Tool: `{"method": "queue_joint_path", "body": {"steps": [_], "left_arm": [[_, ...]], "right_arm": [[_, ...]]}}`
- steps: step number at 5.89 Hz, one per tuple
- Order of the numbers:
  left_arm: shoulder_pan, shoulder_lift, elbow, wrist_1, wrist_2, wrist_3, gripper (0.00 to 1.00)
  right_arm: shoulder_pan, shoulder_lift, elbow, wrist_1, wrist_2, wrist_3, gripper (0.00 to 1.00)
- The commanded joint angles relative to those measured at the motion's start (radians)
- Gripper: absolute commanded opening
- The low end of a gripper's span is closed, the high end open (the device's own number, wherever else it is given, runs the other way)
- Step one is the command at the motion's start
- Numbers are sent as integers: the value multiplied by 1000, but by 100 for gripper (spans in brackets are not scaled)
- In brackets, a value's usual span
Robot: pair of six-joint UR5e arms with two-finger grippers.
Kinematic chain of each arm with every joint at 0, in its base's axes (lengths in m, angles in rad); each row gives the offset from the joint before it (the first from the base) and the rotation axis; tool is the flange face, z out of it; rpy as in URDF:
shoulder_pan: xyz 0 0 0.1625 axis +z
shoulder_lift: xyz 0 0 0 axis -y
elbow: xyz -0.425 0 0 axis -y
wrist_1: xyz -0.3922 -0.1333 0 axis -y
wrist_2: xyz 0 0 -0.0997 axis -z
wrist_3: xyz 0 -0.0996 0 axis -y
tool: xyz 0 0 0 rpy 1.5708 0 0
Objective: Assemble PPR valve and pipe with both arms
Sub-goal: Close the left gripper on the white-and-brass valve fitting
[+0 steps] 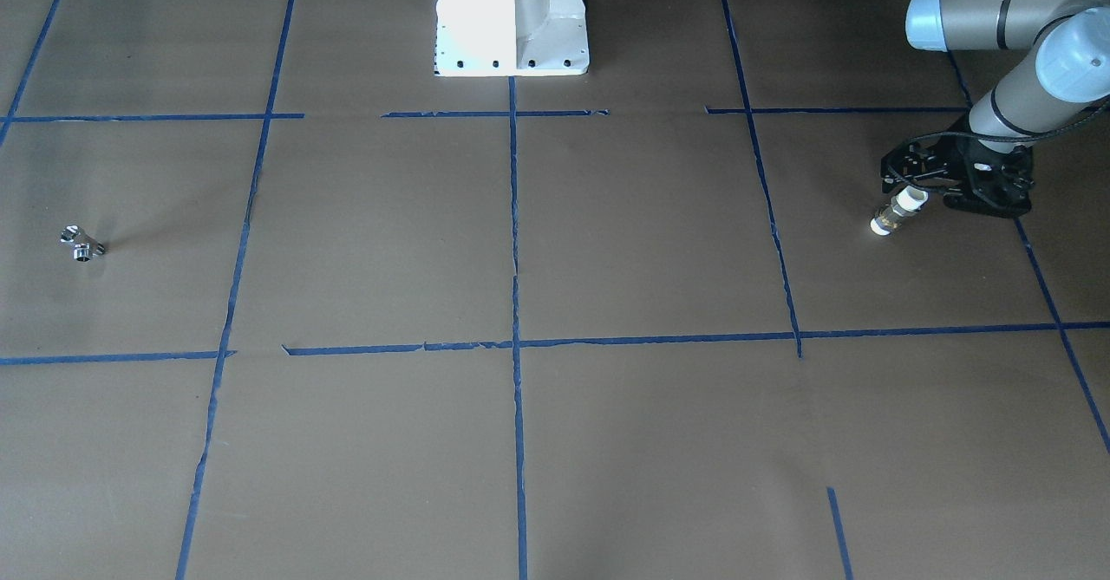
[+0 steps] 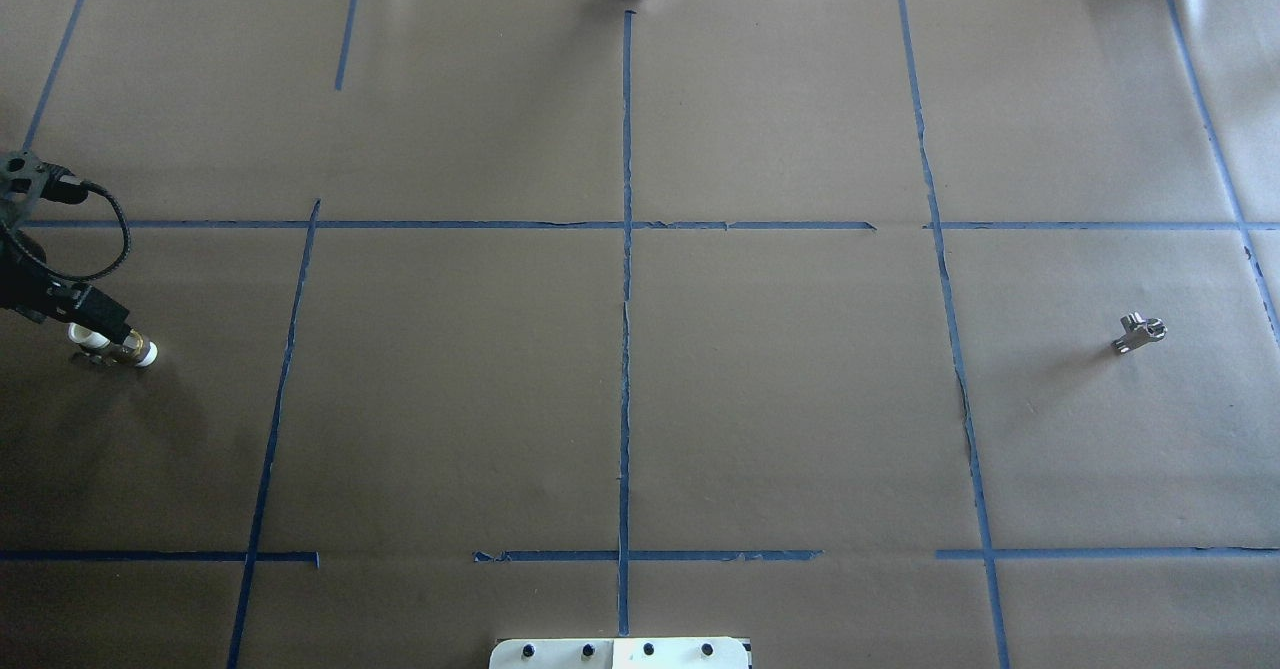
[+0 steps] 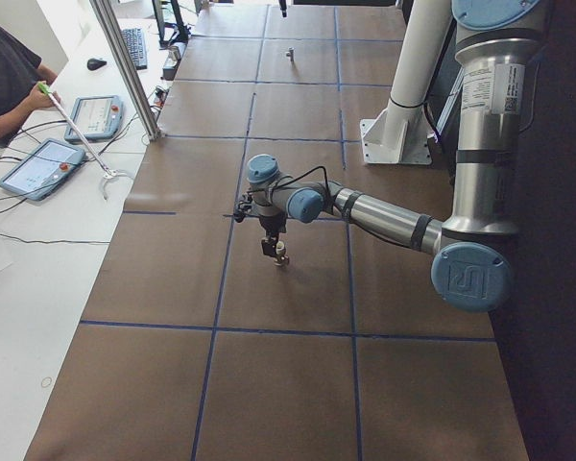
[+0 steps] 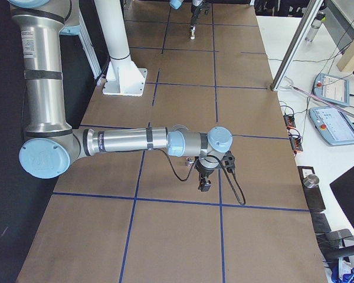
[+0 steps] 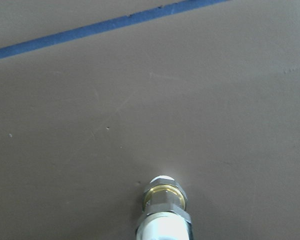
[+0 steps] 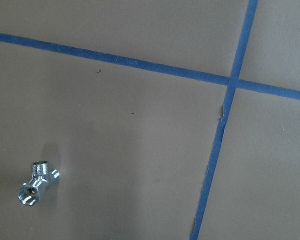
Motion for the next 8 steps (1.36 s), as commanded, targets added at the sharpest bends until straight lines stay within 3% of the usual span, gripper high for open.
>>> {"method": "queue_joint_path", "body": {"steps": [1, 5, 7, 8], "left_arm": [[14, -8, 10, 1, 0, 1, 98], [12, -12, 30, 2, 0, 9, 83], [12, -10, 31, 2, 0, 6, 29], [12, -12, 30, 3, 0, 0, 6]], "right_arm": [[-8, 0, 2, 1, 0, 0, 100], [-14, 0, 2, 2, 0, 0, 100], [-15, 0, 3, 2, 0, 0, 100], [-15, 2, 3, 2, 0, 0, 100]]}}
